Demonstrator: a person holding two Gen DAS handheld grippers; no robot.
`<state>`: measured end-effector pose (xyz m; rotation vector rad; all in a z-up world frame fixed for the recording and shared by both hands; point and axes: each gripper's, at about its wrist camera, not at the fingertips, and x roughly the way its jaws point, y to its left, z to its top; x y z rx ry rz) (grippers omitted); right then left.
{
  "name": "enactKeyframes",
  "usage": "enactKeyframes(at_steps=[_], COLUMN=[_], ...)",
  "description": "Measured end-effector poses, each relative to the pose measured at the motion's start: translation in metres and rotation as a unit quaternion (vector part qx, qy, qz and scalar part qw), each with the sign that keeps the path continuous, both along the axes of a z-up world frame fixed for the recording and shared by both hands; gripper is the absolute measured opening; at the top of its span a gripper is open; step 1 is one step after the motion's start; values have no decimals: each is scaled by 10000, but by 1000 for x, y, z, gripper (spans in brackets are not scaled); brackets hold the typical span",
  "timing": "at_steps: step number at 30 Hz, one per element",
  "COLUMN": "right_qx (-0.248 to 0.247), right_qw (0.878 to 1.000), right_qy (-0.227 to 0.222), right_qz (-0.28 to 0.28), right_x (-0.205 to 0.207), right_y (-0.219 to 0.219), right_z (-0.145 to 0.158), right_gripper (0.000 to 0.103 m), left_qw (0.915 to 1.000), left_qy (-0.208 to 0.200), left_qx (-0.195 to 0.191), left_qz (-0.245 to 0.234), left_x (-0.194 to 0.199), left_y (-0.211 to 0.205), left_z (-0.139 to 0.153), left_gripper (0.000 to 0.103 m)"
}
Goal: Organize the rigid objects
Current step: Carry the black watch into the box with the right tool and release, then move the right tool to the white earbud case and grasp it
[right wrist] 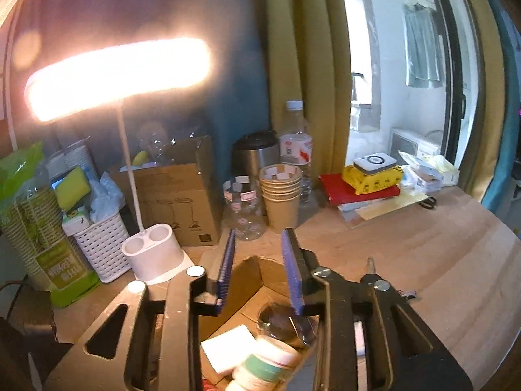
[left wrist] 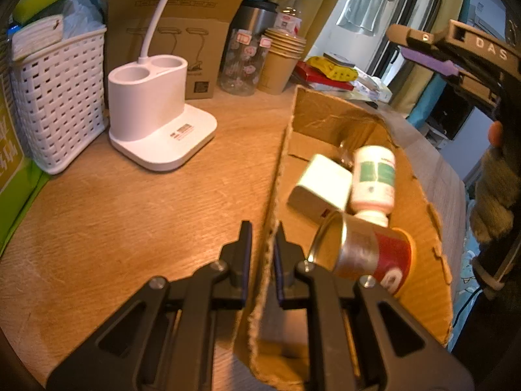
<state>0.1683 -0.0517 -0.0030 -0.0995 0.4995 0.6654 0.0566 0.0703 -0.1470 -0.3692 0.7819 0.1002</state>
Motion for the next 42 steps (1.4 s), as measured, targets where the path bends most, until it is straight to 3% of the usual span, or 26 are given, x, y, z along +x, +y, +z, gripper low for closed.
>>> enactKeyframes(at_steps=[6,16,31,42], right_qx=[-87,-82,69,-186], right_qw=[9994,9987,9965,9919], right_qy=[335,492,426,478], right_qz=[61,-73,-711,-1166], right_x=[12,16,22,35], right_y=[7,-3,-56,-77], right_z=[-23,-39,-32,-46], right_gripper=[23,23,24,35], left_qw=[10000,10000,10000,10000], left_qy=[17,32,35,35], left_qx=[10,8,22,22], left_qz=[10,-3,3,-1], left_x=[0,0,2,1], left_y=[2,0,-2,-2], left_z=[0,0,-1,-1], left_gripper=[14,14,14,14])
